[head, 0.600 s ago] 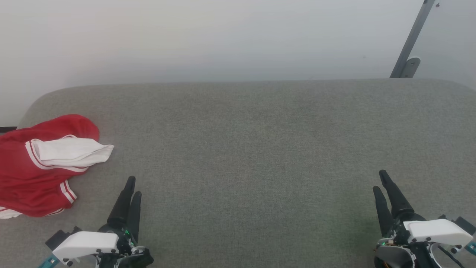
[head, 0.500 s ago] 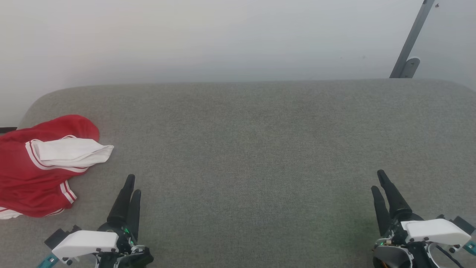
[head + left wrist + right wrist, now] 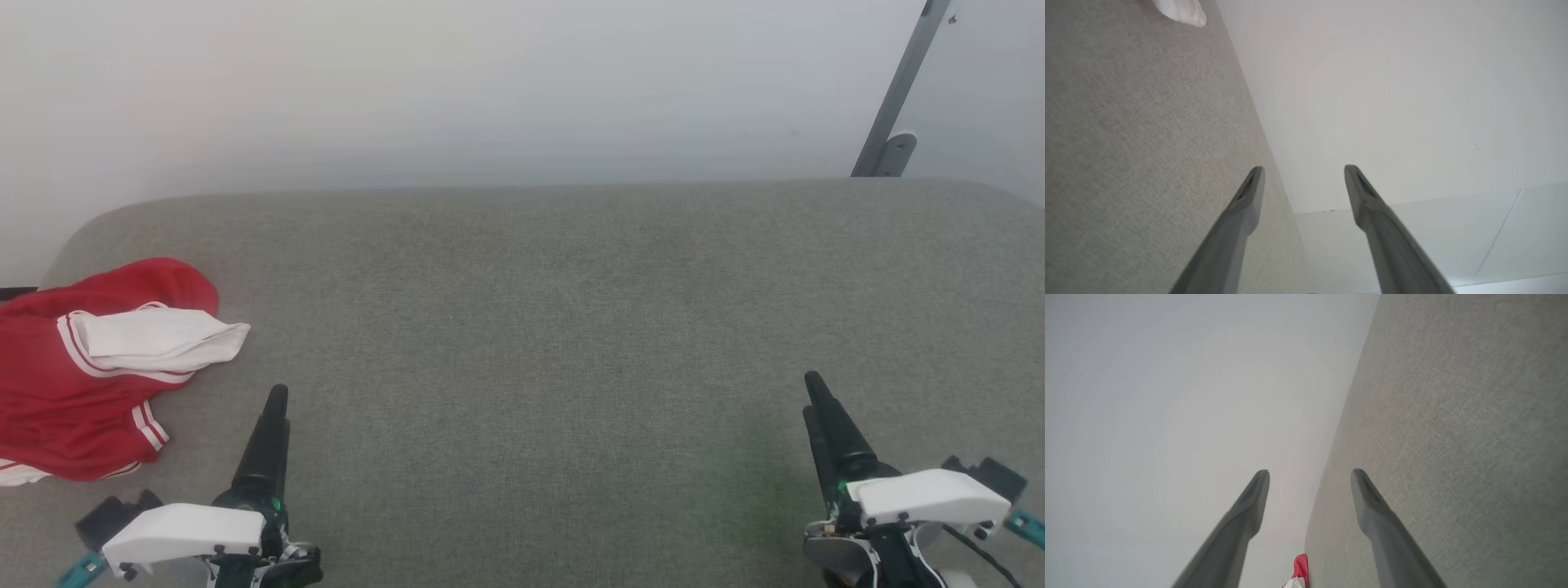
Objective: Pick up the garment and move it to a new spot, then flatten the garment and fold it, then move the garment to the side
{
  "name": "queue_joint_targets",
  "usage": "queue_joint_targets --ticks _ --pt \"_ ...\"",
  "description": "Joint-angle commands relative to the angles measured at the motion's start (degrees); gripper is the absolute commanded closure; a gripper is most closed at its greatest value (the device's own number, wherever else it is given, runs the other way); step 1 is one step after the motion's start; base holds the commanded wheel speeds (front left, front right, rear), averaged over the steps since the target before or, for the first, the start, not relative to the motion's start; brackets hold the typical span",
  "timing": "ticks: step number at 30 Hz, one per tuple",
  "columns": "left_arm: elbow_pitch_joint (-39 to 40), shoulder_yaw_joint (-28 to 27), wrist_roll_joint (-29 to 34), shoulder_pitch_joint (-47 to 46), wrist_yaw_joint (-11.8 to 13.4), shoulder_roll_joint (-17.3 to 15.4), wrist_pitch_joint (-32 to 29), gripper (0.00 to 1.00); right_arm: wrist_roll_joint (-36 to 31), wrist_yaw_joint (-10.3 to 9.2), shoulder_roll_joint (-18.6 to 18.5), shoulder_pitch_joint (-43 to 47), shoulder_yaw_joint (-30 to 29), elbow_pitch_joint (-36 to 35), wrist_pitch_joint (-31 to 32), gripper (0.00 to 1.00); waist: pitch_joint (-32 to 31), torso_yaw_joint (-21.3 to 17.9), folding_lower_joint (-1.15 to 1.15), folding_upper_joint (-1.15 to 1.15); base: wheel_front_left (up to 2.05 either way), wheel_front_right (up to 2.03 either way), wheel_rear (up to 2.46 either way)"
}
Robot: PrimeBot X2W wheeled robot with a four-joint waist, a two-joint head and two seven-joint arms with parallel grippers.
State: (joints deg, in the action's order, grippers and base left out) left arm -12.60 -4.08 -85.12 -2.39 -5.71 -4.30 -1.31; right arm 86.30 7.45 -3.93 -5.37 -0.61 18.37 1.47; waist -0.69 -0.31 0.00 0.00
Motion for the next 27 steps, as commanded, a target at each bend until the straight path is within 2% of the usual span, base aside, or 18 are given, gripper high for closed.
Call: queue_joint_targets --ticks 1,9,20,27 --pt "1.37 0.48 3.18 -0.38 0.8 -1.22 1.06 0.0 -2.71 0.02 -0.82 -2.35 1.05 0.15 -1.13 0.0 -0.14 -0.05 0.0 0.0 0.0 0.0 0.0" --pt "1.75 2.02 11.48 0.05 2.28 -3.27 2.94 0.0 -12.65 0.02 -1.82 -4.11 2.53 3.82 -3.01 0.0 -0.55 -0.19 0.0 0.0 0.0 0.0 0.0" --pt "2.09 3.86 26.87 0.15 4.33 -6.16 5.46 0.0 -32.39 0.03 -1.5 -6.45 0.66 8.4 -4.97 0.0 -1.2 -0.36 0.0 0.0 0.0 0.0 0.0" --pt "1.72 4.36 34.26 -0.13 4.2 -7.37 6.76 0.0 -41.43 0.03 -0.67 -6.57 -1.21 8.14 -4.96 0.0 -1.47 -0.4 0.0 0.0 0.0 0.0 0.0"
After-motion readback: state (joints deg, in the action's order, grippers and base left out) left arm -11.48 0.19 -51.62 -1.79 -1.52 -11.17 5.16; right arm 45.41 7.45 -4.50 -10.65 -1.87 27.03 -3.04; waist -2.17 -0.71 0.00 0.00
